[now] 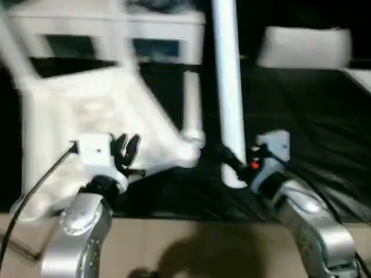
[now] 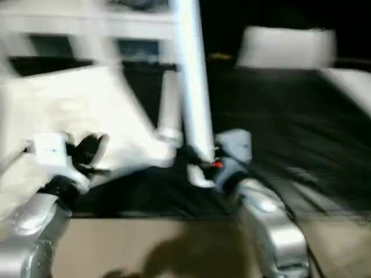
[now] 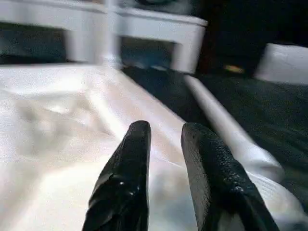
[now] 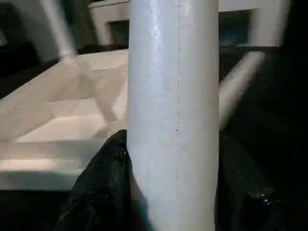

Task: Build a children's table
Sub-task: Insert table leg to table base

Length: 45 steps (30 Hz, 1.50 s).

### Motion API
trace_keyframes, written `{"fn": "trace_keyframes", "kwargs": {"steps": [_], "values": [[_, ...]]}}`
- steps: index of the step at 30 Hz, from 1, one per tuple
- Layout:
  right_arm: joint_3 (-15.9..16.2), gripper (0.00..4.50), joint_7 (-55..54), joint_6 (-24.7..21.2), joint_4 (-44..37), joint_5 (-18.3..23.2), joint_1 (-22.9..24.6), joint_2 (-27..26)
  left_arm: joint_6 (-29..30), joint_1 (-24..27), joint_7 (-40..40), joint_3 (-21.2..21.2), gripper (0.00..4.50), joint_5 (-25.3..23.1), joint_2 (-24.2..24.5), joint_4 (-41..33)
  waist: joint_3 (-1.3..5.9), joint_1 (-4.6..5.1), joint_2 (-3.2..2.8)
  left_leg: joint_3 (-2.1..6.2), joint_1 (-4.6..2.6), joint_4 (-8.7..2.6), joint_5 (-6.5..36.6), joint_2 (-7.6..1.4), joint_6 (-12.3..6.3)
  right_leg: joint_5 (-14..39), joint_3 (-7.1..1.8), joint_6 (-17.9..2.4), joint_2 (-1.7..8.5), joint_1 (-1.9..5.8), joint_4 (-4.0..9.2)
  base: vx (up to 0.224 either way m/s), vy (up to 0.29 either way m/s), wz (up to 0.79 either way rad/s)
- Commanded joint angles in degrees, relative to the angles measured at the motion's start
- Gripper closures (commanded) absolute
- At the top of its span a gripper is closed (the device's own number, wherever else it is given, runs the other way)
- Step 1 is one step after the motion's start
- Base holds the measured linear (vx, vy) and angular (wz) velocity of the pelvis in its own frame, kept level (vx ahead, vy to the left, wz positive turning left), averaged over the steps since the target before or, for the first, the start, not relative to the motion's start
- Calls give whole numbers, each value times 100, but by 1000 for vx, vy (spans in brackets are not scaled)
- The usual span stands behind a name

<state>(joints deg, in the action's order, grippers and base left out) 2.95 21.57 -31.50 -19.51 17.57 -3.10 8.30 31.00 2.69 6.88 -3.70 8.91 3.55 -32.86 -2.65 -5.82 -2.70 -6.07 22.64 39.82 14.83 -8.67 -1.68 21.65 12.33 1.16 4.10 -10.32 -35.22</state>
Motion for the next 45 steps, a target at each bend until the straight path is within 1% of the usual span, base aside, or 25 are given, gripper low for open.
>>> {"fn": "trace_keyframes", "kwargs": {"steps": [1, 2, 3, 4, 5, 6, 7, 8, 9, 10, 11, 12, 13, 14, 15, 16, 17, 18, 20, 24, 27, 28, 37, 41, 45], "values": [[92, 262, 174, 108, -131, 129, -107, -23, 113, 16, -103, 17, 328, -96, 25, -67, 121, 169, -78, 489, -296, -814, 303, -241, -1221, 1152, -105, -225, -45, -11, 401, 328, 34, 52], [63, 262, 196, 73, -157, 216, -112, -47, 140, 33, -120, 31, 328, -128, 40, -103, 448, 441, -107, 1089, -1295, -764, 430, -908, -1522, 504, -628, -83, -124, -1043, -731, 328, 34, 52], [86, 262, 303, 32, -189, 323, -144, 8, 167, 32, -132, 53, 328, -197, 70, -165, 437, 385, -143, 1005, -1196, -681, -294, -742, -1521, 332, -672, 79, -140, -1202, -823, 282, 24, 23], [109, 262, 343, 30, -197, 329, -154, 41, 159, 24, -124, 57, 328, -206, 77, -178, 360, 313, -60, 720, -934, -690, -1746, -672, -1390, -210, -762, 409, -116, -1389, -977, 202, 56, 5], [127, 262, 419, 29, -207, 362, -175, 77, 191, -14, -91, 83, 328, -206, 125, -190, 420, 376, 4, 655, -949, -643, -2708, -658, -1391, -646, -794, 538, -81, -1506, -959, 202, 56, 5], [95, 262, 514, 27, -228, 471, -197, 77, 211, -84, -17, 99, 328, -150, 166, -185, 419, 340, 83, 342, -799, -531, -4766, -478, -1212, -1739, -886, 537, -42, -1618, -774, 187, 30, 10], [37, 262, 576, 40, -232, 586, -232, 49, 210, -184, 64, 96, 328, -63, 207, -155, 380, 310, 335, 28, -552, -403, -5295, -139, -936, -3331, -1118, 73, 114, -1509, -148, 104, -12, 11], [-87, 262, 663, 39, -240, 821, -269, -25, 186, -315, 214, 73, 309, 113, 237, -113, 449, 319, 729, -227, -414, -282, -3189, 392, -581, -4339, -1452, 117, 315, -1238, 294, 104, -12, 11], [-206, 262, 723, 54, -239, 1019, -324, -95, 183, -478, 401, 38, 309, 327, 287, -59, 348, 235, 602, -18, -262, -5, -2119, 387, -506, -4581, -1880, -623, 949, -1071, 237, 17, -57, 27], [-251, 262, 747, 13, -224, 1112, -361, -118, 230, -605, 510, 4, 309, 472, 312, 4, 400, 147, 655, 242, -161, -142, -891, -41, -216, -5008, -1948, -1584, 1237, -826, 312, 12, -63, 18], [-377, 262, 814, -125, -164, 1436, -457, -195, 409, -1038, 809, -190, 289, 1026, 273, 213, 394, 129, 482, 261, -150, -364, -784, -55, 89, -4595, -1649, -2074, 904, -768, 235, 12, -63, 18], [-399, 262, 825, -147, -154, 1497, -470, -210, 448, -1124, 853, -245, 289, 1151, 242, 252, 357, 142, 421, 201, -175, -467, -686, -60, 166, -3910, -1525, -2184, 678, -867, 258, 0, 0, 0], [-415, 262, 832, -162, -147, 1540, -479, -221, 475, -1182, 883, -283, 289, 1237, 220, 279, 303, 269, 316, 172, -228, -638, -334, -128, 178, -2269, -1323, -2145, 351, -977, 221, -57, -27, 0], [-456, 262, 829, -158, -117, 1613, -500, -244, 541, -1348, 989, -392, 287, 1502, 163, 352, 267, 373, 290, 222, -207, -707, 133, -220, 44, -1045, -1274, -1900, 320, -976, 279, -57, -27, 0], [-519, 262, 787, -110, -42, 1654, -534, -271, 737, -1627, 1228, -533, 279, 1954, 148, 482, 238, 378, 200, 208, -252, -706, 486, -219, 22, -465, -1282, -1790, 338, -1036, 348, -70, -16, 1], [-557, 262, 770, -90, 2, 1680, -556, -289, 873, -1774, 1363, -600, 272, 2190, 168, 554, 181, 409, 179, 175, -358, -730, 1296, -206, 82, 640, -1265, -1523, 337, -1132, 513, -65, -26, 14], [-616, 262, 765, -64, 49, 1751, -587, -330, 1073, -1992, 1611, -666, 261, 2599, 182, 655, 149, 434, 158, 168, -392, -739, 1713, -188, 159, 1174, -1246, -1365, 341, -1153, 568, -65, -26, 14], [-643, 262, 771, -56, 65, 1797, -601, -352, 1168, -2087, 1737, -684, 251, 2797, 188, 699, 157, 479, 214, 169, -426, -741, 2114, -178, 282, 1848, -1204, -1049, 365, -1160, 655, -60, -27, 15], [-703, 262, 779, -74, 104, 1934, -662, -409, 1496, -2431, 1760, -806, 239, 3297, 79, 910, 173, 509, 222, 157, -333, -772, 1858, -194, 321, 2062, -1188, -769, 417, -1089, 693, -61, -26, 9], [-701, 262, 828, -401, 141, 2155, -815, -377, 1795, -3139, 1816, -954, 205, 3976, -62, 1461, 175, 550, 189, 131, -285, -741, 1537, -107, 251, 2654, -1107, -451, 421, -1073, 820, -16, -7, 1], [-603, 262, 989, -682, 70, 2383, -878, -232, 2012, -3521, 1847, -1013, 194, 4139, -60, 1830, 187, 612, 180, 176, -202, -778, 1549, -156, 226, 2487, -1021, -357, 428, -1013, 828, 0, 0, 0], [-559, 262, 1055, -718, 37, 2418, -881, -176, 2074, -3592, 1909, -986, 194, 4142, -22, 1899, 217, 613, 176, 166, -228, -758, 1423, -151, 213, 2369, -1024, -358, 427, -1032, 823, 0, 0, 0], [-229, 262, 1410, -706, -101, 2195, -869, 231, 2142, -3877, 2035, -434, 155, 3789, 328, 2346, 326, 459, 146, 105, -205, -704, -325, -236, -143, 123, -1122, -1316, 444, -938, 531, 18, -6, 2], [-140, 262, 1344, -643, -103, 2100, -867, 304, 2054, -3954, 1913, -601, 155, 3879, 168, 2367, 378, 349, 150, 98, -181, -653, -1091, -230, -382, -634, -1105, -1515, 426, -932, 428, 17, -7, 1], [-62, 262, 1277, -592, -86, 1974, -853, 318, 2068, -3951, 2079, -567, 155, 4095, 127, 2160, 340, 331, 152, 91, -170, -675, -746, -255, -369, -147, -1095, -1536, 447, -927, 483, 0, 0, 0]]}}
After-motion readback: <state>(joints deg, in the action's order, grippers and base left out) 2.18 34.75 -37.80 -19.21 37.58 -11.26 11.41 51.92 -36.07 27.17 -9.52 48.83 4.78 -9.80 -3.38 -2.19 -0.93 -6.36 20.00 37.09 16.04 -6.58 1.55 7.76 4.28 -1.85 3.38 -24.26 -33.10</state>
